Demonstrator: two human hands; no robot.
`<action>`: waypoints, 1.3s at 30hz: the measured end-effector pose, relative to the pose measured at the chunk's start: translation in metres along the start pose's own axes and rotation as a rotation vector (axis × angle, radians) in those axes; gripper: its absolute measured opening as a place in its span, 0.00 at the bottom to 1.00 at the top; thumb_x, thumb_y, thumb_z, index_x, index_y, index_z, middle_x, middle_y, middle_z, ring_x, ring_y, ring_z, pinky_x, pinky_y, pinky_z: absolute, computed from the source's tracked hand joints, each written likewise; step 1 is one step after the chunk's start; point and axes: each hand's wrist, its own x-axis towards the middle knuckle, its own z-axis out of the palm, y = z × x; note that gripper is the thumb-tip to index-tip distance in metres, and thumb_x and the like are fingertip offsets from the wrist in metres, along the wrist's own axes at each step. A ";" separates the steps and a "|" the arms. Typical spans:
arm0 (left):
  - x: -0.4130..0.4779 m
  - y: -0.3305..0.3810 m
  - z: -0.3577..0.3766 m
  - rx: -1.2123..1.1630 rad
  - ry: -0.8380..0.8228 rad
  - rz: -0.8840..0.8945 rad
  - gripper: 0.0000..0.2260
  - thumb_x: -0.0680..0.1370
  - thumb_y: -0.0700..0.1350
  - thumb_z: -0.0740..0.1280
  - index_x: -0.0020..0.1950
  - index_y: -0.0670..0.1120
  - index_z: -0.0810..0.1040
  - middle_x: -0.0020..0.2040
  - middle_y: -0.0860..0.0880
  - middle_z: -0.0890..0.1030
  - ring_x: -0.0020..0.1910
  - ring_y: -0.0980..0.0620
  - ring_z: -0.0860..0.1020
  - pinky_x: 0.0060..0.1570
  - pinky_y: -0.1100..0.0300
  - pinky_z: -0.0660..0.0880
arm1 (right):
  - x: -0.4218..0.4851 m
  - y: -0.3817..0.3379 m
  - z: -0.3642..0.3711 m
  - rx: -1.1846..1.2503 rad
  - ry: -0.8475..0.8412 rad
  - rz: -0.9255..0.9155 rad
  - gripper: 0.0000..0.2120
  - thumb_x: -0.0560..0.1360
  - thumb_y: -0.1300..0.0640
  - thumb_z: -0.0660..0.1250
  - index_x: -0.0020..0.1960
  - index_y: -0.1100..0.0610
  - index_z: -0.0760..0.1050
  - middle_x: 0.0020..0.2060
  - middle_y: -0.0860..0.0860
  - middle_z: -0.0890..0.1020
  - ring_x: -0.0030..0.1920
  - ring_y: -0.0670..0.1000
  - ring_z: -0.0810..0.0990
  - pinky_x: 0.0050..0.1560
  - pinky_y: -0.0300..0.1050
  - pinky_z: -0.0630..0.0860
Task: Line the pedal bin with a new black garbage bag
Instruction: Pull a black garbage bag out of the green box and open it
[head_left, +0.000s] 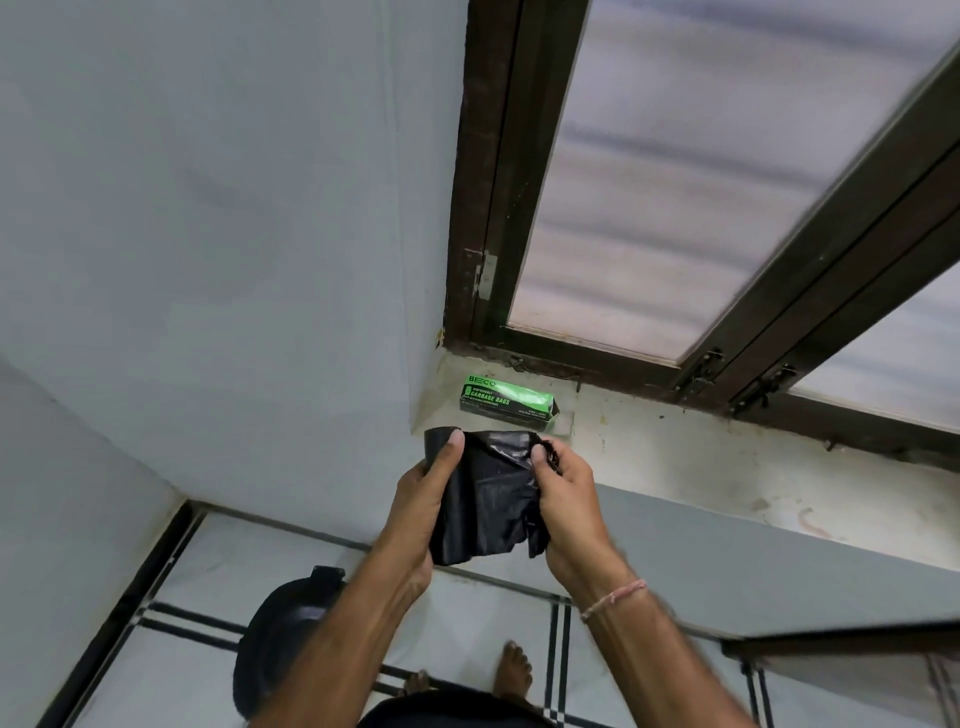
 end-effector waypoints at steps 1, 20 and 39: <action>0.000 -0.001 0.000 0.008 -0.009 0.007 0.28 0.72 0.68 0.74 0.61 0.48 0.85 0.54 0.44 0.89 0.52 0.44 0.88 0.46 0.51 0.85 | -0.001 0.000 0.000 -0.017 -0.047 -0.015 0.13 0.87 0.52 0.62 0.56 0.58 0.84 0.51 0.59 0.89 0.51 0.58 0.89 0.48 0.49 0.85; 0.006 -0.006 -0.011 -0.005 -0.013 -0.017 0.30 0.70 0.68 0.76 0.59 0.46 0.86 0.55 0.40 0.88 0.55 0.39 0.87 0.56 0.41 0.84 | -0.004 0.006 0.011 -0.307 -0.073 -0.056 0.11 0.79 0.51 0.75 0.48 0.58 0.82 0.34 0.50 0.83 0.25 0.41 0.77 0.21 0.33 0.67; 0.009 -0.009 -0.014 0.055 -0.067 -0.012 0.35 0.68 0.73 0.74 0.60 0.46 0.85 0.55 0.39 0.88 0.56 0.39 0.87 0.58 0.42 0.83 | 0.000 0.013 0.012 -0.233 -0.067 -0.013 0.16 0.86 0.47 0.64 0.47 0.58 0.77 0.34 0.57 0.78 0.28 0.55 0.75 0.22 0.41 0.68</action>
